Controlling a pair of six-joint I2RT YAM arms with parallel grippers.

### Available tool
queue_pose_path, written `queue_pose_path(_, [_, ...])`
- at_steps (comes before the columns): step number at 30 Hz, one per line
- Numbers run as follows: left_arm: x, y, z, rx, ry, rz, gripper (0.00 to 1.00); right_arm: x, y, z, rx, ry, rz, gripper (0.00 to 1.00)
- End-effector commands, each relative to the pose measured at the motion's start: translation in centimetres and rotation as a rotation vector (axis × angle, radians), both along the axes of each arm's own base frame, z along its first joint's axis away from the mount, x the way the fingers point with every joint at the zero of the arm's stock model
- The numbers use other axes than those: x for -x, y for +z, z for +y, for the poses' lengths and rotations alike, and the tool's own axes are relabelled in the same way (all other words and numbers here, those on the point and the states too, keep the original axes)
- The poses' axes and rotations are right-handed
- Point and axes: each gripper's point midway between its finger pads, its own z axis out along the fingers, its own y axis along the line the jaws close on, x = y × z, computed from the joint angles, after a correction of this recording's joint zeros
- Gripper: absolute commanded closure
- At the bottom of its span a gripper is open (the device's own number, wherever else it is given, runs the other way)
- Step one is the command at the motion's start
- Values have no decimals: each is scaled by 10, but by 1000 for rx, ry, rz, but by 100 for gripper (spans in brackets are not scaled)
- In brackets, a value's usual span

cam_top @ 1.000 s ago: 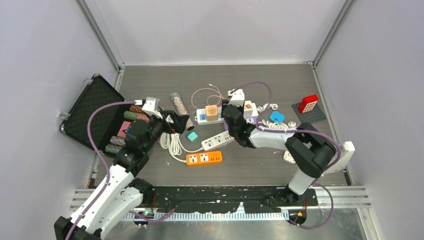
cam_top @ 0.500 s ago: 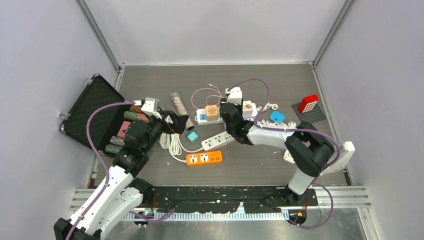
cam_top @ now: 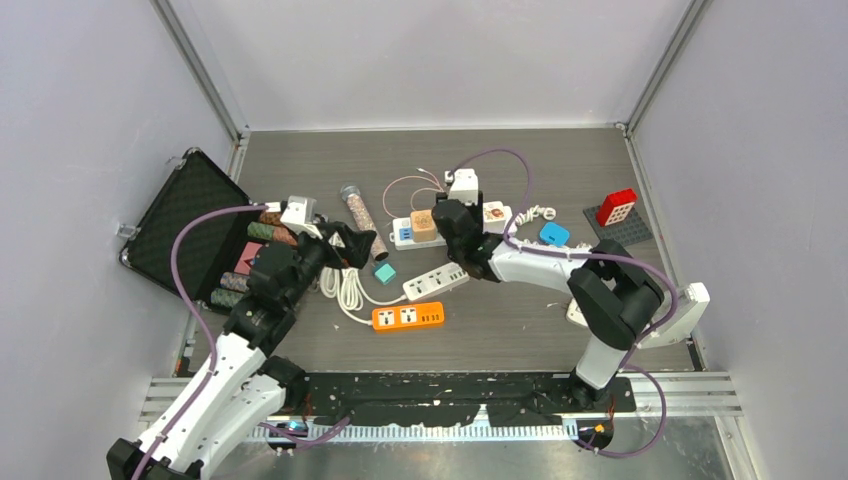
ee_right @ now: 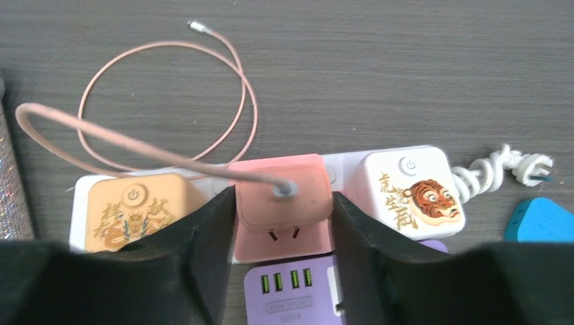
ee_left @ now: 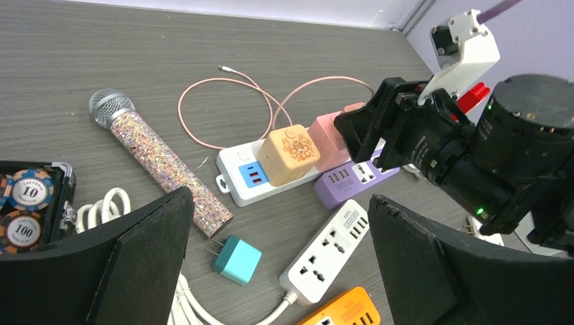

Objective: Insert the plug

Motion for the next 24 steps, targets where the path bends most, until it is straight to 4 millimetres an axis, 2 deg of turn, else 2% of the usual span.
queue_pose_path(1, [-5, 15, 8, 19, 57, -21, 0, 31, -28, -13, 175, 63, 281, 28])
queue_pose_path(4, [-5, 9, 10, 8, 66, 8, 0, 21, 25, -6, 124, 76, 249, 6])
queue_pose_path(5, [-5, 9, 11, 8, 69, 10, 0, 22, 30, -9, 133, 78, 263, 3])
queue_pose_path(6, [-4, 8, 11, 6, 72, 15, 1, 20, 45, -5, 110, 93, 254, 1])
queue_pose_path(7, [-4, 6, 12, 5, 74, 19, 0, 23, 47, -8, 119, 97, 275, 1])
queue_pose_path(8, [-3, 5, 12, 4, 74, 23, 0, 24, 59, -5, 99, 119, 266, 4])
queue_pose_path(12, [-1, 4, 13, -1, 74, 31, 0, 39, 84, -9, 48, 173, 266, 5])
queue_pose_path(13, [0, 5, 14, -2, 74, 31, 0, 42, 85, -13, 33, 179, 273, 5])
queue_pose_path(14, [1, 4, 15, -3, 75, 33, 0, 48, 97, -14, -4, 206, 262, 4])
queue_pose_path(15, [2, 4, 15, -5, 76, 35, 0, 51, 96, -21, -19, 199, 276, 4])
queue_pose_path(16, [4, 2, 16, -8, 77, 41, 0, 57, 109, -25, -61, 214, 258, 3])
queue_pose_path(17, [5, 2, 16, -8, 75, 43, 0, 58, 106, -37, -87, 188, 268, 2])
queue_pose_path(18, [6, 0, 17, -12, 74, 47, 0, 64, 120, -43, -141, 197, 247, 1])
queue_pose_path(19, [8, -1, 17, -13, 73, 48, 0, 62, 114, -59, -195, 159, 268, 3])
queue_pose_path(20, [9, -3, 18, -14, 71, 52, 0, 65, 124, -71, -241, 142, 242, 8])
queue_pose_path(21, [10, -5, 17, -15, 68, 55, 0, 63, 122, -94, -290, 79, 237, 13])
queue_pose_path(22, [11, -6, 17, -14, 64, 56, 0, 62, 121, -106, -306, 44, 234, 18])
queue_pose_path(23, [11, -7, 16, -13, 60, 57, 0, 59, 113, -129, -319, -36, 234, 27])
queue_pose_path(24, [12, -8, 16, -11, 58, 56, 0, 57, 107, -140, -320, -75, 240, 31])
